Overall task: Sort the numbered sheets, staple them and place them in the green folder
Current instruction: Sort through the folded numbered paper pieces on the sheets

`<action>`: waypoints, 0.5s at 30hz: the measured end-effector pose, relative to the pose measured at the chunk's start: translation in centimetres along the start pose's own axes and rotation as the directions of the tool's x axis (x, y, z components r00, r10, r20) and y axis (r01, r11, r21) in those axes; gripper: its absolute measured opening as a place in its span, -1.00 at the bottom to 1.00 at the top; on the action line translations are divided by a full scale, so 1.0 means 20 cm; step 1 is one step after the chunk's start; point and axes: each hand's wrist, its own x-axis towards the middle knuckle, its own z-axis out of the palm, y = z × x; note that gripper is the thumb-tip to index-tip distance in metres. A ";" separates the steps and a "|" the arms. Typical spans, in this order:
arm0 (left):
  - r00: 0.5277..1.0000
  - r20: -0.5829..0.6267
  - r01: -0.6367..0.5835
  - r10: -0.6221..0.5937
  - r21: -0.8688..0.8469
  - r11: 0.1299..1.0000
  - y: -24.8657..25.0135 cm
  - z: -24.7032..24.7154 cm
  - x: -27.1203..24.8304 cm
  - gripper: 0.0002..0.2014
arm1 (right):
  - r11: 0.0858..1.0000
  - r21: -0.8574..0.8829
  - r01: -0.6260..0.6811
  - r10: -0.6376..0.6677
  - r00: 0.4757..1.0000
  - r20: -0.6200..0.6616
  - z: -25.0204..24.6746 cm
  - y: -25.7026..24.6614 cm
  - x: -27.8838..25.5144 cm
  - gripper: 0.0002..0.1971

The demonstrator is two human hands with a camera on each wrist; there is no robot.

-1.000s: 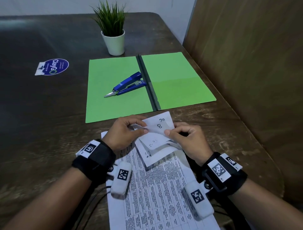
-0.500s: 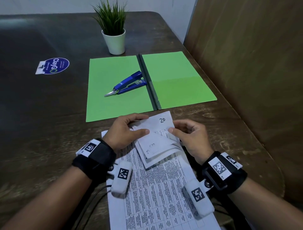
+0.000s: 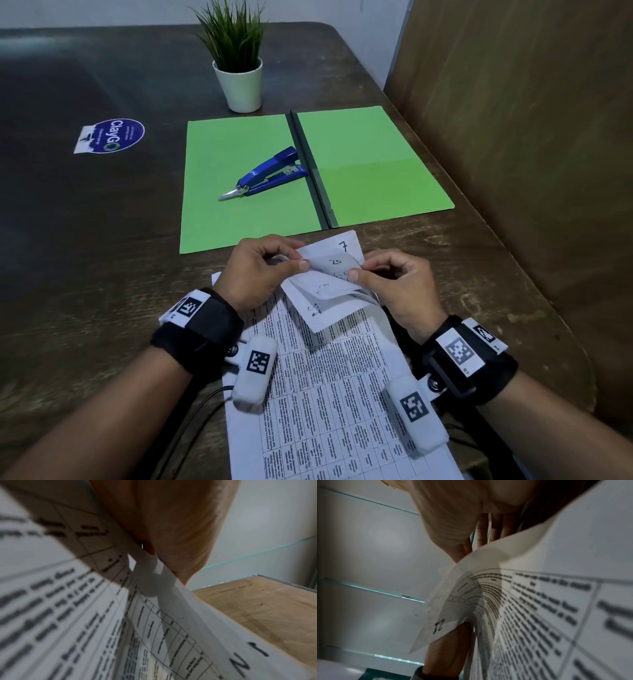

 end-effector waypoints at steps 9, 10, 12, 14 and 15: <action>1.000 0.008 -0.023 0.023 0.021 1.000 -0.01 0.00 0.01 -0.90 | 0.997 -0.046 0.059 -0.059 0.998 0.013 0.00 0.02 0.00 -0.89; 1.000 0.004 -0.021 0.021 0.015 1.000 -0.01 0.00 0.01 -0.90 | 0.995 -0.073 0.068 -0.067 0.998 0.021 0.01 0.02 0.00 -0.90; 1.000 -0.007 -0.003 0.003 -0.009 1.000 -0.01 0.01 0.00 -0.88 | 0.991 -0.115 0.067 -0.063 0.997 0.039 0.01 0.02 0.01 -0.88; 1.000 -0.014 0.012 -0.012 -0.028 1.000 -0.01 0.00 0.00 -0.78 | 0.999 -0.052 0.006 -0.002 0.998 0.064 0.01 0.01 -0.01 -0.84; 1.000 -0.013 0.012 -0.012 -0.030 0.999 -0.01 0.00 0.00 -0.75 | 0.999 -0.006 -0.038 0.038 0.997 0.073 0.01 0.01 -0.01 -0.82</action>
